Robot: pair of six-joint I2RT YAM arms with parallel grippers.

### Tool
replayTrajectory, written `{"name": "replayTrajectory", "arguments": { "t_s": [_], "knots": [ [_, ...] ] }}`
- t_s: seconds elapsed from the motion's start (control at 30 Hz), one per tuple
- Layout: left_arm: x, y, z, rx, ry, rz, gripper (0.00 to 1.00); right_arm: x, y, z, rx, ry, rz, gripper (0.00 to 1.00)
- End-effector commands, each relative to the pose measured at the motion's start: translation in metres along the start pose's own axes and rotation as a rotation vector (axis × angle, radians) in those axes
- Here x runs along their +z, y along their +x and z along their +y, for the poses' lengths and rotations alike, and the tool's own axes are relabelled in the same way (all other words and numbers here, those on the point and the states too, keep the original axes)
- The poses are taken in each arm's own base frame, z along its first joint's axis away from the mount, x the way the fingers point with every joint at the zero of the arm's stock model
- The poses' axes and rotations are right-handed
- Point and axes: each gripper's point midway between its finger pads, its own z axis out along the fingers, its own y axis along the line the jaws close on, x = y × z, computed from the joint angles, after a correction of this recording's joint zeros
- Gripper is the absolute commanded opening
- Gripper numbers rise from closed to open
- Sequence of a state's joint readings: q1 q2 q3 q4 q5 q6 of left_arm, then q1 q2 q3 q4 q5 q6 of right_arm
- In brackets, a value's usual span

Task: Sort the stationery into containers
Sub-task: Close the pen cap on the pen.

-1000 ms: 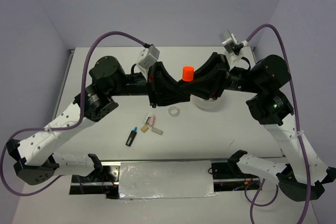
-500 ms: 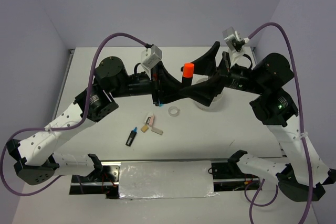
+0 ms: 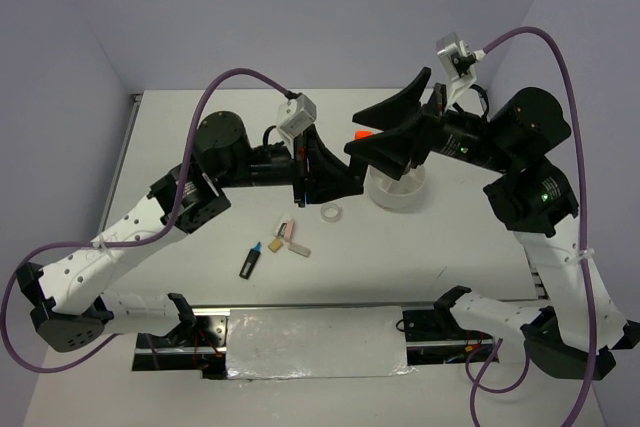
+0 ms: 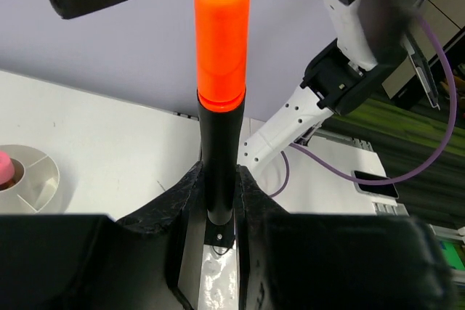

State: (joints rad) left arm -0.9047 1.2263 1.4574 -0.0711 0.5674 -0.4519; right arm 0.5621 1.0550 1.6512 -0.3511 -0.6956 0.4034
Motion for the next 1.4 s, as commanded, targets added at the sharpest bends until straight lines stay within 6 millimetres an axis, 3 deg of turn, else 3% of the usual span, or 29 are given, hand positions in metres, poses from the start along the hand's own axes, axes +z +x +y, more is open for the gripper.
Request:
{"name": "replayTrajectory", "arguments": {
  "t_s": [0.0,0.13,0.27,0.43,0.47,0.57,0.77,1.37],
  "knots": [
    [-0.001,-0.013,-0.013,0.030,0.055,-0.041,0.00,-0.001,-0.012,0.008,-0.004,-0.028,-0.026,0.80],
    [-0.002,-0.018,-0.015,0.041,0.057,-0.065,0.00,-0.001,-0.003,0.007,0.008,-0.039,-0.012,0.62],
    [-0.004,-0.019,-0.015,0.040,0.052,-0.068,0.00,-0.003,0.000,0.007,0.010,-0.041,-0.009,0.37],
    [-0.004,-0.022,-0.014,0.046,0.040,-0.078,0.00,-0.004,0.008,0.007,0.020,-0.053,0.006,0.32],
    [-0.004,-0.027,-0.014,0.057,0.033,-0.086,0.00,-0.005,0.009,0.009,0.023,-0.055,0.007,0.14],
    [-0.002,-0.029,-0.011,0.072,0.027,-0.072,0.00,-0.006,0.017,0.007,0.031,-0.064,0.017,0.00],
    [-0.005,-0.062,-0.018,0.153,0.063,-0.124,0.00,-0.009,0.034,0.020,0.082,-0.188,0.059,0.00],
    [-0.021,-0.122,-0.024,0.319,0.107,-0.222,0.00,-0.021,0.113,0.012,0.304,-0.267,0.216,0.00]
  ]
}}
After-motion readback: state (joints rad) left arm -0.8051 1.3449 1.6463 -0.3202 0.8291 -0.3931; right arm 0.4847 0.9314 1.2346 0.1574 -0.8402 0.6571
